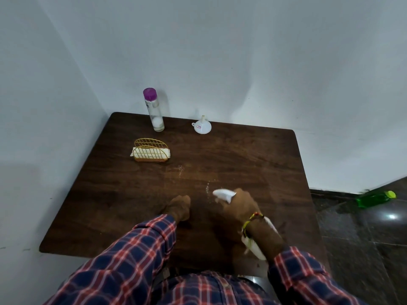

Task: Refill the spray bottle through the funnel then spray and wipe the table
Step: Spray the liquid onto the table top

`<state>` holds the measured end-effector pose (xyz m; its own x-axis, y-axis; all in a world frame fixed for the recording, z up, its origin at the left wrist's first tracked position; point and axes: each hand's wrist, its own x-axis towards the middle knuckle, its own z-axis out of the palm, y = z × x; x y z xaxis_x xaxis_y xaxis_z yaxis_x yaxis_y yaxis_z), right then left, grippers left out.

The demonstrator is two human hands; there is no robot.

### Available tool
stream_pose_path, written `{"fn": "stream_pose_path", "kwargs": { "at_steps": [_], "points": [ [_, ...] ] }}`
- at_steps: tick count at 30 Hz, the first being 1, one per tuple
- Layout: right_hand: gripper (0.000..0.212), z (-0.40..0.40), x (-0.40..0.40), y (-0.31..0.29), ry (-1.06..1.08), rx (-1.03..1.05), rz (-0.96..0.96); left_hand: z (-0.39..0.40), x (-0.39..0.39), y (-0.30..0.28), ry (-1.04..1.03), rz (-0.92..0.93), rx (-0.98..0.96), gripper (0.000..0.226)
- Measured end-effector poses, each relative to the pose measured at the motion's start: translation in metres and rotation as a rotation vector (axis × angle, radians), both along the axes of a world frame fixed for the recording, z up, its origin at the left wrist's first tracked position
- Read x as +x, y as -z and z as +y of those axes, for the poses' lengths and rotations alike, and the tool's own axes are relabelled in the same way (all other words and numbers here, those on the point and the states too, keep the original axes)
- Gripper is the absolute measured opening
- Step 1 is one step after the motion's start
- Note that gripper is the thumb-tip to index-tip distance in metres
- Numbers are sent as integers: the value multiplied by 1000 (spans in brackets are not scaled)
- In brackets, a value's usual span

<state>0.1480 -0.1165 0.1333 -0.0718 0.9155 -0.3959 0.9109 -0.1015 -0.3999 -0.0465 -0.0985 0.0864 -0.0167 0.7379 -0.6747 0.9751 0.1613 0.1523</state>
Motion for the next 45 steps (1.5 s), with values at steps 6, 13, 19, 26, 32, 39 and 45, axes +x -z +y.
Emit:
{"fn": "stream_pose_path", "kwargs": {
  "at_steps": [6, 13, 19, 26, 32, 39, 45],
  "points": [
    [63, 2, 0, 9, 143, -69, -2, 13, 5, -1, -12, 26, 9, 31],
    [42, 47, 53, -9, 424, 98, 8, 31, 29, -10, -12, 92, 114, 24],
    [52, 59, 56, 0, 563, 105, 56, 56, 43, -12, -18, 44, 181, 19],
    [59, 75, 35, 19, 395, 9, 73, 93, 51, 14, -53, -22, 204, 56],
    [30, 118, 68, 14, 663, 413, 399, 133, 60, 37, -20, 7, 97, 83],
    [27, 210, 91, 15, 634, 495, 739, 157, 52, 41, 93, 137, 62, 68],
    [26, 295, 81, 18, 707, 479, 939, 184, 51, 54, -36, 171, -120, 63]
  ]
}}
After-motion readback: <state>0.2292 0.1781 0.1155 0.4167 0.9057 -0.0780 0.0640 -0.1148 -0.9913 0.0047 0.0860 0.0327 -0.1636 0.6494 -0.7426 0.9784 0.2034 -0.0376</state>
